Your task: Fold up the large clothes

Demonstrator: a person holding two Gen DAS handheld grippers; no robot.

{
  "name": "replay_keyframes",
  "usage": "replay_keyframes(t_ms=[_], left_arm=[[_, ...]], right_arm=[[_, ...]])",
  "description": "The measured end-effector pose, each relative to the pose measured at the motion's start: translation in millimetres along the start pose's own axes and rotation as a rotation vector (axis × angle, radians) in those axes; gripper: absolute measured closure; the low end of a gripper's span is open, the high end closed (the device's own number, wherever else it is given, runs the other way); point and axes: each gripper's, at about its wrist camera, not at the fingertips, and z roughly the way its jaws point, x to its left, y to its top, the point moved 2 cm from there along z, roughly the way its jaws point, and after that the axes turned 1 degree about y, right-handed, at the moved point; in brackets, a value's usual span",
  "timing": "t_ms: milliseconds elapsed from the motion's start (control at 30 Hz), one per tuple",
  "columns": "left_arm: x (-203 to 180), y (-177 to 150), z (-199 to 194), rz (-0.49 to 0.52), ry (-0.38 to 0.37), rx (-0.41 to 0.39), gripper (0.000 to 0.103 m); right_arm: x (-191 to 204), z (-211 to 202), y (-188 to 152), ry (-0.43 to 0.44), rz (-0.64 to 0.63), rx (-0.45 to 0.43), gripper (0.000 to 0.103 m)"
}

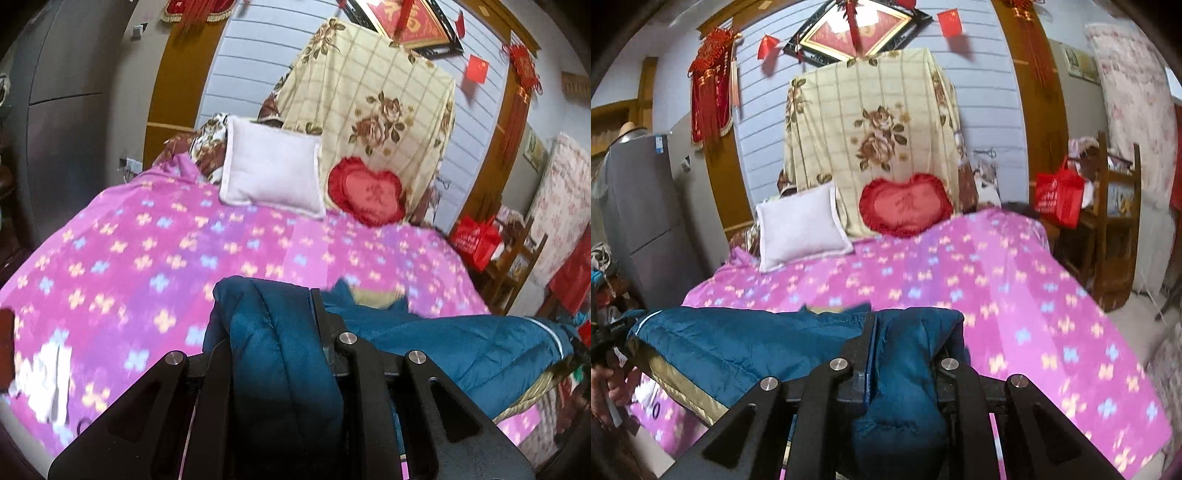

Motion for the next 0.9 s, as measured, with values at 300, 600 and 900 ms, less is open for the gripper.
replay_keyframes(t_ms=[300, 600, 900], left_arm=[[-27.1, 30.3, 126.8, 0.124, 0.155, 0.089, 0.090], [-23.2, -30.6, 238.0, 0.180, 0.244, 0.232, 0.088], [3.6, -40.9, 270.5, 0.007, 0.085, 0.365, 0.084]], right_arm=[[-28.8, 120.5, 25.7, -0.014, 0.063, 0.083, 0.088], [-61.9, 239.5, -38.0, -0.101, 0.088, 0.296, 0.088], [-87.0, 283.4, -76.1, -0.039, 0.235, 0.471, 0.084]])
